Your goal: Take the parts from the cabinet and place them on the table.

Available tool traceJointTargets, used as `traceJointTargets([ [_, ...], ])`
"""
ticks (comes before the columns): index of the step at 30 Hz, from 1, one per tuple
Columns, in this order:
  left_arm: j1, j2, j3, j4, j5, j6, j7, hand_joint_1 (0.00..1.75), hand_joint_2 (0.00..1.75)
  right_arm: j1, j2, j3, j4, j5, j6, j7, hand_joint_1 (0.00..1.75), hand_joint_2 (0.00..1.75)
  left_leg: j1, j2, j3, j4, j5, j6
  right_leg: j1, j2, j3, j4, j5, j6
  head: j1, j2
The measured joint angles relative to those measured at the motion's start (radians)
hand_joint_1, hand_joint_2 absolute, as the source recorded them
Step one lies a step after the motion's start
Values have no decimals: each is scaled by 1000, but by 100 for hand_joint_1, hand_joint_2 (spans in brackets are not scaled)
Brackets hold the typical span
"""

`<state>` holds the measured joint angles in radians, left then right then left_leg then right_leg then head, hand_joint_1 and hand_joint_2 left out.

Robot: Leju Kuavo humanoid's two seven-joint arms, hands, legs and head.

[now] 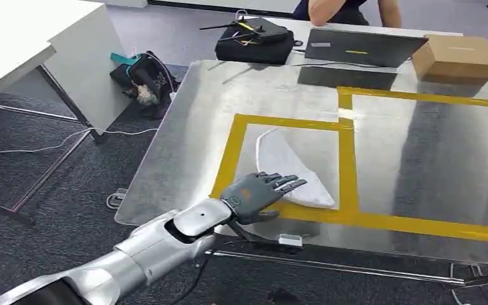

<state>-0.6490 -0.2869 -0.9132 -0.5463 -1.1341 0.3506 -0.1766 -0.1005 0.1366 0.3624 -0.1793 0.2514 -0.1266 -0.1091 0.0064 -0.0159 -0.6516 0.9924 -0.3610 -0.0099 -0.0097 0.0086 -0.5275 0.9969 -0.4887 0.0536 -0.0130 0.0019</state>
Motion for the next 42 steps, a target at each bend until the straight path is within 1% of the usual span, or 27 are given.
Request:
traceJointTargets([
  [4, 2, -3, 2, 0, 0, 15, -19, 0, 0, 0, 0, -1, 0, 6, 2, 0, 0, 0, 0, 0, 0, 0, 0, 0, 0, 0, 0, 0, 0, 0, 0, 0],
  [30, 9, -25, 26, 3, 16, 26, -28, 0, 0, 1, 0, -17, 0, 10, -3, -2, 0, 0, 0, 0, 0, 0, 0, 0, 0, 0, 0, 0, 0, 0, 0, 0],
  [31, 8, -24, 27, 3, 18, 25, -28, 0, 0, 1, 0, -18, 0, 10, -4, -2, 0, 0, -7, 0, -2, 5, -5, 7, -5, 0, 2, -9, 2, 5, 0, 0],
  [32, 9, -25, 27, 3, 19, 25, -28, 0, 0, 2, 2, -18, 0, 11, -7, -2, 0, 0, -7, -2, 0, 2, 2, 20, -8, 0, 5, -11, 10, 14, 0, 0],
  [33, 9, -25, 27, 3, 23, 22, -28, 0, 0, 1, 2, -18, 0, 13, -11, -2, 0, 0, -7, -1, 7, -12, 8, 26, -7, 1, 8, -18, 12, 18, -2, 0],
  [34, 10, -27, 27, 3, 28, 19, -30, 0, 0, 1, 2, -18, 0, 15, -14, -2, 0, 0, 5, 2, 18, -38, 21, 26, -7, -1, 3, -12, 4, 17, 1, 0],
  [35, 10, -29, 27, 3, 34, 16, -32, 0, 0, 2, 2, -18, 0, 18, -16, -1, 0, 0, 4, 3, 22, -45, 24, 29, -5, -2, -8, 11, -23, 18, 1, 0],
  [36, 9, -30, 28, 3, 37, 13, -34, 0, 0, 2, 2, -18, 0, 19, -18, -1, 0, 0, 5, 3, 20, -45, 26, 31, -6, -1, -34, 74, -62, 19, 5, 0],
  [37, 13, -30, 28, 3, 40, 10, -34, 0, 0, 2, 1, -19, 0, 21, -16, -1, 0, 0, 5, 3, 19, -45, 27, 29, -8, -1, -73, 164, -105, 21, 8, 0],
  [38, 18, -27, 29, 3, 44, 8, -34, 0, 0, 2, -6, -19, 0, 23, -8, 0, 0, 0, 5, 4, 16, -45, 28, 28, -10, -1, -108, 240, -134, 26, 7, 0],
  [39, 23, -26, 29, 3, 46, 7, -34, 0, 0, 3, -11, -19, 0, 25, 1, 0, 0, 0, 6, 4, 13, -44, 31, 24, -12, -2, -130, 287, -144, 30, 8, 0],
  [40, 26, -25, 29, 3, 47, 3, -34, 0, 0, 3, -15, -19, 0, 27, 7, 0, 0, 0, 9, 3, 9, -43, 35, 18, -17, -2, -127, 279, -127, 36, 8, 0],
  [41, 27, -22, 29, 3, 48, 1, -34, 0, 0, 2, -22, -19, 0, 29, 12, -1, 0, 0, 14, 3, 4, -41, 39, 12, -21, -2, -101, 228, -92, 42, 7, 0],
  [42, 26, -22, 30, 2, 50, 0, -34, 0, 0, 0, -27, -19, 0, 30, 13, -1, 0, 0, 22, 1, -3, -35, 42, 4, -29, -3, -61, 141, -46, 50, 7, 0],
])
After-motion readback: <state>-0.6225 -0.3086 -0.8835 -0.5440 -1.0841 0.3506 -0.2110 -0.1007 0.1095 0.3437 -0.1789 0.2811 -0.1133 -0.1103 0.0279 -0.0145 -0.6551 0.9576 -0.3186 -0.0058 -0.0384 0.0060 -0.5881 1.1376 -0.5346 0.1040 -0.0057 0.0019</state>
